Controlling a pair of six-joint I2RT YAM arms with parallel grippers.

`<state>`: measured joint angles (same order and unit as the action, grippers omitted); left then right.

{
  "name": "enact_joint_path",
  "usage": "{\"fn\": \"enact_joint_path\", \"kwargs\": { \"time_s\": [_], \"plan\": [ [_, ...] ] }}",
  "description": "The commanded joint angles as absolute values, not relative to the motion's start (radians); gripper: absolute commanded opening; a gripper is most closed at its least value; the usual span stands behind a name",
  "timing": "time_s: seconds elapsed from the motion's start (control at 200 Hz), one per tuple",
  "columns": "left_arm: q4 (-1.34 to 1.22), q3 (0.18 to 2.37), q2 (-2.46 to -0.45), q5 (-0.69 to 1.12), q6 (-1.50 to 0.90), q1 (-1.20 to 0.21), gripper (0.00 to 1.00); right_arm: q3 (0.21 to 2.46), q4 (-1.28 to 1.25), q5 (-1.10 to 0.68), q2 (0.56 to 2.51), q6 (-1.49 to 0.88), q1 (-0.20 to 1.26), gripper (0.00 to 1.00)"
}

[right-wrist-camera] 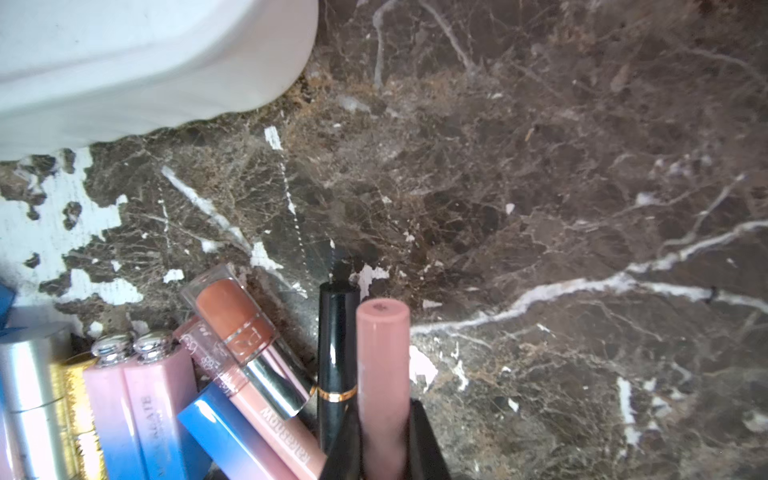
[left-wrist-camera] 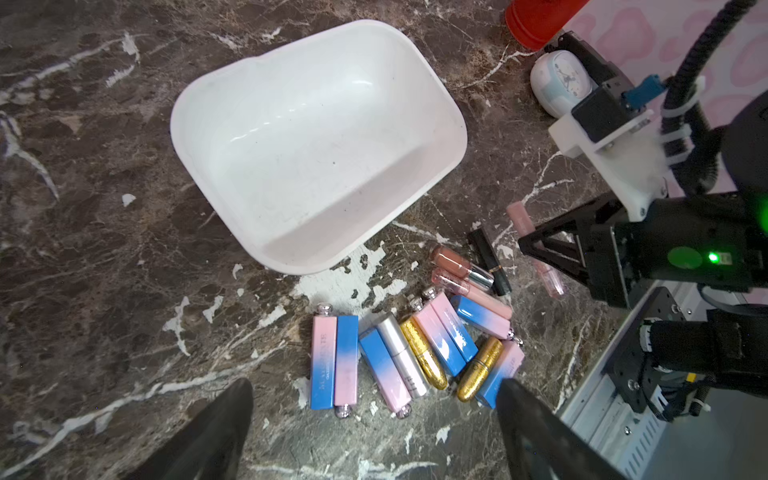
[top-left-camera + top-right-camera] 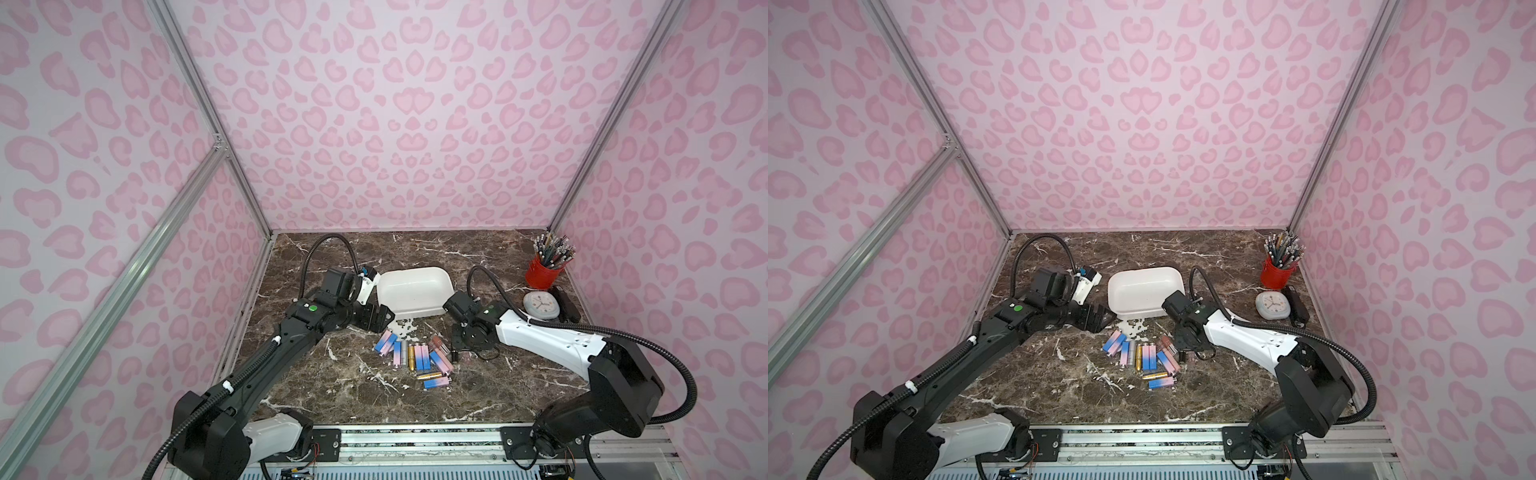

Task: Put the lipstick into the storage box
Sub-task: Place the lipstick in the storage box.

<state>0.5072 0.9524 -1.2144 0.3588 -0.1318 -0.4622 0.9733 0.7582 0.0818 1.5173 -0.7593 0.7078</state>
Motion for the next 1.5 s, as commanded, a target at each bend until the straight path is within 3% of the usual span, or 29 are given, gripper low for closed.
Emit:
{"fn": "enact_joint_path", "kwargs": {
  "time_s": [0.0,0.39,0.95,1.495],
  "plan": [
    [0.529,0.932,-1.195,0.380,-0.135,-0.463,0.94,1.003,0.813,0.103,1.532,-0.741,0.707,0.12],
    [0.503,0.882,-1.169,0.421,-0.169,-0.472,0.94,1.346,0.941,0.094,1.612,-0.665,0.672,0.13],
    [0.497,0.853,-1.151,0.381,-0.179,-0.474,0.94,1.790,0.895,-0.042,2.035,-0.569,0.602,0.14],
    [0.554,0.923,-1.231,0.354,-0.116,-0.474,0.94,1.948,0.876,-0.114,2.279,-0.575,0.565,0.17]
  ]
}}
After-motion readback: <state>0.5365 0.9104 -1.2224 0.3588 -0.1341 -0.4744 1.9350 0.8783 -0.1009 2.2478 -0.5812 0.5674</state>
